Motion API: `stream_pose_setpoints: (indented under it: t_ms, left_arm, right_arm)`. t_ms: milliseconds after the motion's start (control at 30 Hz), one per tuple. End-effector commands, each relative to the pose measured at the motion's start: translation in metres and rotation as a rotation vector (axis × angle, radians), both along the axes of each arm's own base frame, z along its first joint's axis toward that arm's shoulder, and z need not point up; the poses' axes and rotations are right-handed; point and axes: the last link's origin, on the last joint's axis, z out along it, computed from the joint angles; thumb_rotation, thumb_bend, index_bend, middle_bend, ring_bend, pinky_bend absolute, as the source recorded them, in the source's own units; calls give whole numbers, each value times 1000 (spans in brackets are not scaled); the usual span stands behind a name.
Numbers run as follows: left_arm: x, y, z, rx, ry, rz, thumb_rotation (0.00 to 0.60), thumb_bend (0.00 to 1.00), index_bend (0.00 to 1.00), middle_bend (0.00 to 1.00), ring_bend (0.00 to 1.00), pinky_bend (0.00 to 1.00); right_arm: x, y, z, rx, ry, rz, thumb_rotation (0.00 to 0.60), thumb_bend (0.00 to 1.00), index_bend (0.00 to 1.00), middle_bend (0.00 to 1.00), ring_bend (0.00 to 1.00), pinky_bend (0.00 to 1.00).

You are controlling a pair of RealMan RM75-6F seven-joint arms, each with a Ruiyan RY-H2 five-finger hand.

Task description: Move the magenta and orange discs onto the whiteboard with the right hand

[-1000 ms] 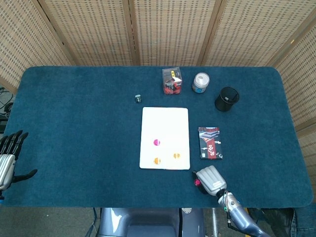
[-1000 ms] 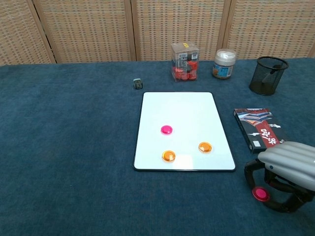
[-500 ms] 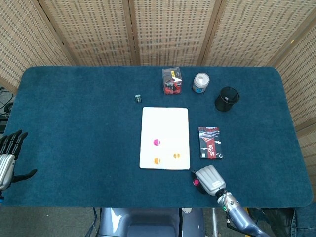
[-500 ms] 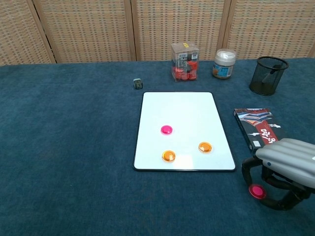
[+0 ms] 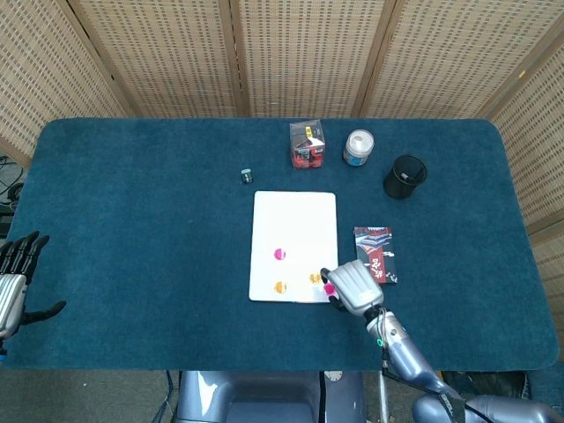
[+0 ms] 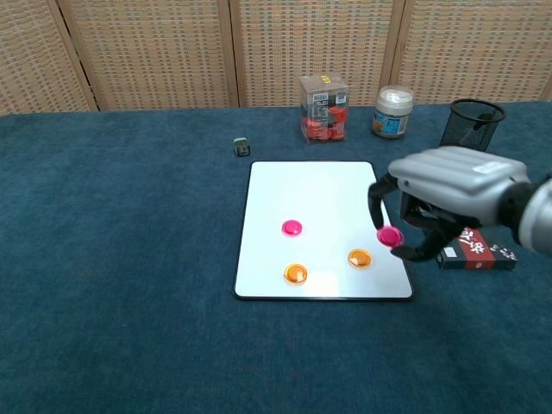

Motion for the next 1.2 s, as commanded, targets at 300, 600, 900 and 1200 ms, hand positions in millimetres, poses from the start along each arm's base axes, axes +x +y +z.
stream_pose_setpoints:
  t_ms: [300,600,900,1200]
  left_arm:
    - [-4,7,6,19,-15,21,600,0,0,0,0,0]
    - [-7,11,9,14,-33,35,600,0,0,0,0,0]
    - [-9,13,11,8,-41,42,600,0,0,0,0,0]
    - [-8,13,9,2,-38,41,600,0,0,0,0,0]
  right_arm:
    - [74,-82,-37,-93,37,-98,600,388,543,905,951,1000]
    - [74,-101,-64,-126,124,-125,600,388,547,905,951,1000]
    - [66,-109,-73,-139,153,-162,600,388,547,905,951,1000]
    - [65,-105,-78,-127,148,-152,600,388,547,904,951,1000]
